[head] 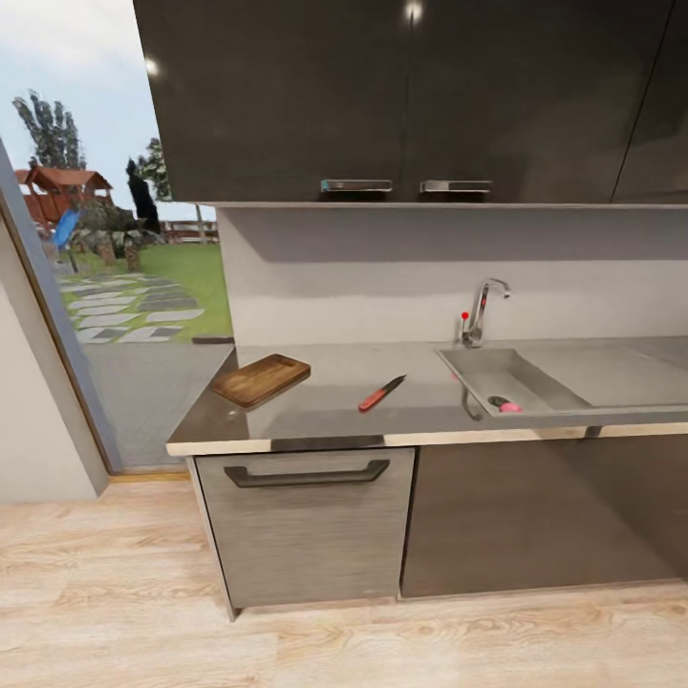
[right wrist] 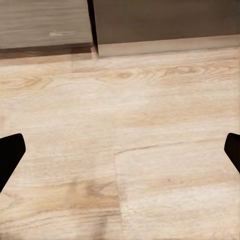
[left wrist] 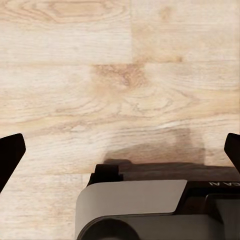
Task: In the kitchen, take the Vidalia onion out of the sink, dice it on the chopping board with the paring knife, put the diced onion into the bowl on the countertop, then place both the paring knife and the chopping board into the sink.
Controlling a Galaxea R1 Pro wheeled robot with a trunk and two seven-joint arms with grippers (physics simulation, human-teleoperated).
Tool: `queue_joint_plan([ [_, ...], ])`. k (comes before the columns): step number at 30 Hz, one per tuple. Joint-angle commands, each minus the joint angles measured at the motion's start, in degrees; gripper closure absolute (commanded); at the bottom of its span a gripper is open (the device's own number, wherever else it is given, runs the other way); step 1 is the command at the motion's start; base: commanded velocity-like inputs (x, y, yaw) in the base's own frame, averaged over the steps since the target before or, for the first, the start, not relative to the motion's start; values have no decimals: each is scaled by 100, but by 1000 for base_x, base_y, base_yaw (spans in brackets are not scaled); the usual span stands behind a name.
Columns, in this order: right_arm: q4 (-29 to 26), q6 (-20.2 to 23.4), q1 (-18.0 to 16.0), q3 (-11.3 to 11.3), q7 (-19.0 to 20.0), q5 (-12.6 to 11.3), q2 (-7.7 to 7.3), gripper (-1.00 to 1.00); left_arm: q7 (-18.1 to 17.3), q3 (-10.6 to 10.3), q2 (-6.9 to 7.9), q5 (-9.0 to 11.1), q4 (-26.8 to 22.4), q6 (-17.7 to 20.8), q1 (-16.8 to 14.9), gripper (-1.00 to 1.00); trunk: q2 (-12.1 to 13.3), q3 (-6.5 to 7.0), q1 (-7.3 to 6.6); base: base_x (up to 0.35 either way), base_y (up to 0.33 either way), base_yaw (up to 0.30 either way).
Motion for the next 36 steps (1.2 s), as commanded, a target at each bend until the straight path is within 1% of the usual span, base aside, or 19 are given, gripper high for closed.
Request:
queue_joint_plan([
  [1,1,-12,-1,5,-21,0,2,-100,4,5,1,13,-5,-8,1,-100,-3,-4,0,2,0,0],
  [3,1,-12,-1,5,-20,0,2,-100,6,5,2,13,1,-6,1,-100,-3,-4,0,1,0,0],
  [36,-3,-12,-1,5,-25,1,3,-100,7,5,6,43,22,-4,1,-100,1321,588,-725,0,0,0],
])
